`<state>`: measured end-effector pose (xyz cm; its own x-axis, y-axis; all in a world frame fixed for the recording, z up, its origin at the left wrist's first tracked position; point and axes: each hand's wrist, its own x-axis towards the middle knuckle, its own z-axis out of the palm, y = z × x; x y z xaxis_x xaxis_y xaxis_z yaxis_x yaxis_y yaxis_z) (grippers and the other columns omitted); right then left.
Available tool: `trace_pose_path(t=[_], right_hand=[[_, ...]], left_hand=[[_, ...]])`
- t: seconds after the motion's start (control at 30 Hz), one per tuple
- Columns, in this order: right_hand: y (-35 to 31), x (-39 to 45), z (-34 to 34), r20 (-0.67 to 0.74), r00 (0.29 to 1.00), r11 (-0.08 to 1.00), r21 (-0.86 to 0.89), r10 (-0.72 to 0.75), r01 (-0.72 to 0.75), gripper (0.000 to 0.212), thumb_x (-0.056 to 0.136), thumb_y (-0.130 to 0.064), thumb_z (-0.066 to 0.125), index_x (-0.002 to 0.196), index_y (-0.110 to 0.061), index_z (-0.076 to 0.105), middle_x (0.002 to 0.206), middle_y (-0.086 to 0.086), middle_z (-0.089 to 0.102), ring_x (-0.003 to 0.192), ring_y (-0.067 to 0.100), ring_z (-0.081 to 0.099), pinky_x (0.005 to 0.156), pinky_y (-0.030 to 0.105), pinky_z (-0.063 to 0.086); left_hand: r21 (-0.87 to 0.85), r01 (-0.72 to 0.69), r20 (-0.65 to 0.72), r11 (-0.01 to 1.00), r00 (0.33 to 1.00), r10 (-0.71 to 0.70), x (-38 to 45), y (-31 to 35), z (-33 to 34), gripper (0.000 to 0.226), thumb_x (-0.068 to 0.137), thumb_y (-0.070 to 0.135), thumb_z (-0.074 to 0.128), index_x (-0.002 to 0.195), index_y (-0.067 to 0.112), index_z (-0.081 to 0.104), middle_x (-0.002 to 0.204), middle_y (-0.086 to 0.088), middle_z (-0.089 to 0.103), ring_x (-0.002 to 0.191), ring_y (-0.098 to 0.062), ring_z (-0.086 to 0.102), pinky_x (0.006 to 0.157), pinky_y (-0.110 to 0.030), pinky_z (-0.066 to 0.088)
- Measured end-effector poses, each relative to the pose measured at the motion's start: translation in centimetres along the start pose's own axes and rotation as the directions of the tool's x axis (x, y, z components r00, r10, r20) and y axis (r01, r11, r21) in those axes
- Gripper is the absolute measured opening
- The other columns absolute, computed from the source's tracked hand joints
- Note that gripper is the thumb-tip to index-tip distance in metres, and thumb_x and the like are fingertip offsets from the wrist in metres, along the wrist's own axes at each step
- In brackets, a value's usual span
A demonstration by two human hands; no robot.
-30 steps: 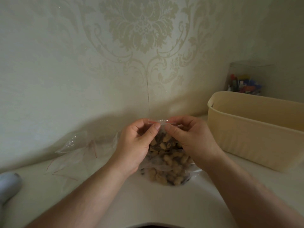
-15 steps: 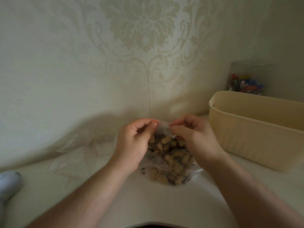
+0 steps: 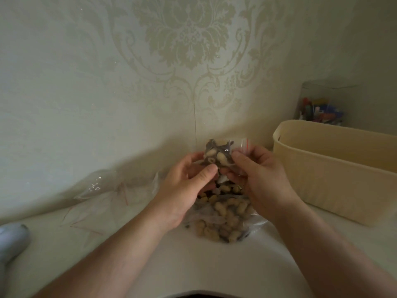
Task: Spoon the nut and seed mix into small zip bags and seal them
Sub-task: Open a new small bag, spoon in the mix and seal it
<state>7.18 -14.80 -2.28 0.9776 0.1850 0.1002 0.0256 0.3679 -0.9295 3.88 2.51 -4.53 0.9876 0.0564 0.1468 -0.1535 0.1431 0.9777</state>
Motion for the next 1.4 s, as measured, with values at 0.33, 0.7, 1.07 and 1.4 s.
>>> trace_pose_path(t=[0.33, 0.7, 1.07, 1.4], right_hand=[[0.9, 0.1, 0.1, 0.052, 0.998, 0.981, -0.191, 0.04, -0.03, 0.041, 0.092, -0.009, 0.075, 0.13, -0.02, 0.063, 0.112, 0.003, 0.075, 0.1, 0.019, 0.076, 0.089, 0.037, 0.06], [1.0, -0.2, 0.4, 0.111, 0.993, 0.981, -0.178, -0.05, 0.069, 0.015, 0.099, -0.013, 0.068, 0.093, -0.018, 0.081, 0.09, 0.013, 0.079, 0.083, 0.03, 0.076, 0.084, 0.048, 0.062], [0.9, -0.4, 0.6, 0.166, 0.986, 0.986, -0.158, -0.033, 0.06, 0.013, 0.099, -0.015, 0.068, 0.103, -0.012, 0.08, 0.096, 0.016, 0.079, 0.088, 0.032, 0.078, 0.079, 0.045, 0.064], [1.0, 0.0, 0.1, 0.062, 0.993, 0.966, -0.23, -0.103, 0.114, 0.015, 0.099, -0.023, 0.07, 0.093, -0.014, 0.08, 0.089, 0.017, 0.078, 0.081, 0.034, 0.076, 0.077, 0.05, 0.063]], left_hand=[[-0.119, -0.148, -0.169, 0.982, 0.977, 0.127, 0.5, 0.7, -0.5, 0.029, 0.092, 0.0, 0.069, 0.118, 0.013, 0.073, 0.114, -0.013, 0.077, 0.107, -0.028, 0.073, 0.095, -0.041, 0.058], [-0.064, -0.063, -0.037, 0.996, 0.997, 0.061, 0.0, 0.7, 0.1, 0.036, 0.092, 0.027, 0.075, 0.124, 0.011, 0.073, 0.117, -0.01, 0.077, 0.114, -0.028, 0.072, 0.099, -0.04, 0.058], [-0.073, -0.01, -0.006, 0.997, 1.0, 0.01, -0.1, 0.6, 0.0, 0.039, 0.086, 0.026, 0.073, 0.122, 0.01, 0.074, 0.121, -0.019, 0.075, 0.12, -0.039, 0.069, 0.107, -0.055, 0.053], [-0.011, 0.026, -0.015, 1.0, 1.0, -0.026, -0.3, 0.5, 0.2, 0.04, 0.079, 0.023, 0.088, 0.114, 0.011, 0.073, 0.111, -0.022, 0.076, 0.108, -0.04, 0.073, 0.097, -0.051, 0.059]])
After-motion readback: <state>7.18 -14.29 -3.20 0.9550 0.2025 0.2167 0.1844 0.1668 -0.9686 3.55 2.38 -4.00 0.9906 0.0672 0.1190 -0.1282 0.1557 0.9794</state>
